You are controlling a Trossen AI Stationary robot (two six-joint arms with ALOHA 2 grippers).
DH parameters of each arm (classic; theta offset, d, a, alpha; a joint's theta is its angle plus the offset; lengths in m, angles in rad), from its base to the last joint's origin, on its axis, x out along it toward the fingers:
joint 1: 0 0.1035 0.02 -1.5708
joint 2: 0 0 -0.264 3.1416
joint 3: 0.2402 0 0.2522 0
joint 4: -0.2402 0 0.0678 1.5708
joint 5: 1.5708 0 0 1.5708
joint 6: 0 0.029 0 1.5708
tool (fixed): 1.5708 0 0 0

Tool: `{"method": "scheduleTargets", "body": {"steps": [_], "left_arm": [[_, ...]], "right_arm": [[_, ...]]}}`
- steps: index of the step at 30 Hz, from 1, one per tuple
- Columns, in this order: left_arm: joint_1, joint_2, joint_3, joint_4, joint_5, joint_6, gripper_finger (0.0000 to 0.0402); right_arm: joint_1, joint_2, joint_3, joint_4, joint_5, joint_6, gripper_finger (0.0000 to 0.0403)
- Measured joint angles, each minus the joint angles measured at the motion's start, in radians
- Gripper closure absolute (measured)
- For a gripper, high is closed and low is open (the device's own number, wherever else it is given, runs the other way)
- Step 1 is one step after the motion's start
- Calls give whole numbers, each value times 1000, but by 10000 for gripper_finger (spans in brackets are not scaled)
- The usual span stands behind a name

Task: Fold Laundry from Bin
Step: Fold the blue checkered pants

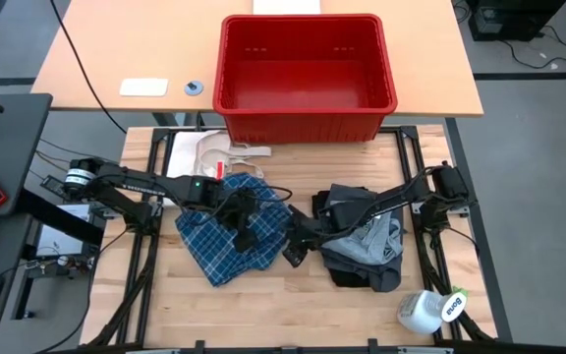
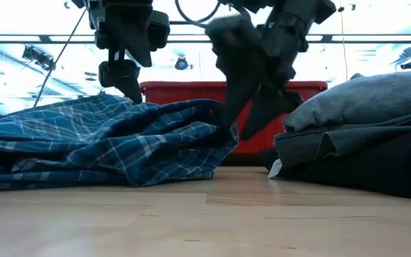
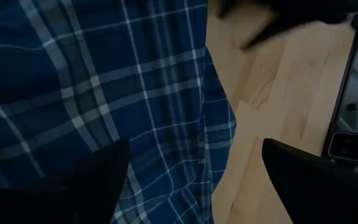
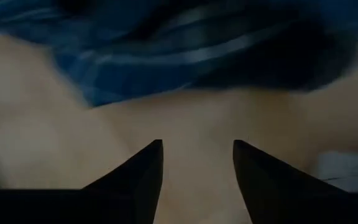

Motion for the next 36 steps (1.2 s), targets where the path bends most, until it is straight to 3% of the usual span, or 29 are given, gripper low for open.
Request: {"method": "scheduleTargets", "body": {"steps": [3, 5, 13, 15, 20, 29, 36], "left_arm": [[0, 0, 0, 5, 0, 0, 31], [0, 0, 0, 9, 0, 0, 31], [0, 0, 0, 32, 0, -4, 31], [0, 0, 0, 31, 0, -5, 31], [0, 0, 0, 31, 1, 5, 31], [4, -20, 4, 22, 110, 46, 31], [-17, -43, 5, 46, 110, -23, 31]], "right_arm": [[5, 0, -2, -39, 157, -55, 202], [-6, 4, -12, -5, 193, -109, 202], [-54, 102, -65, 126, 147, -238, 217], [-58, 128, -63, 142, 164, -270, 247], [-56, 124, -64, 200, 136, -321, 383], [-54, 2, -15, 212, 107, -241, 398], [-79, -14, 64, 281, -19, -156, 400]]}}
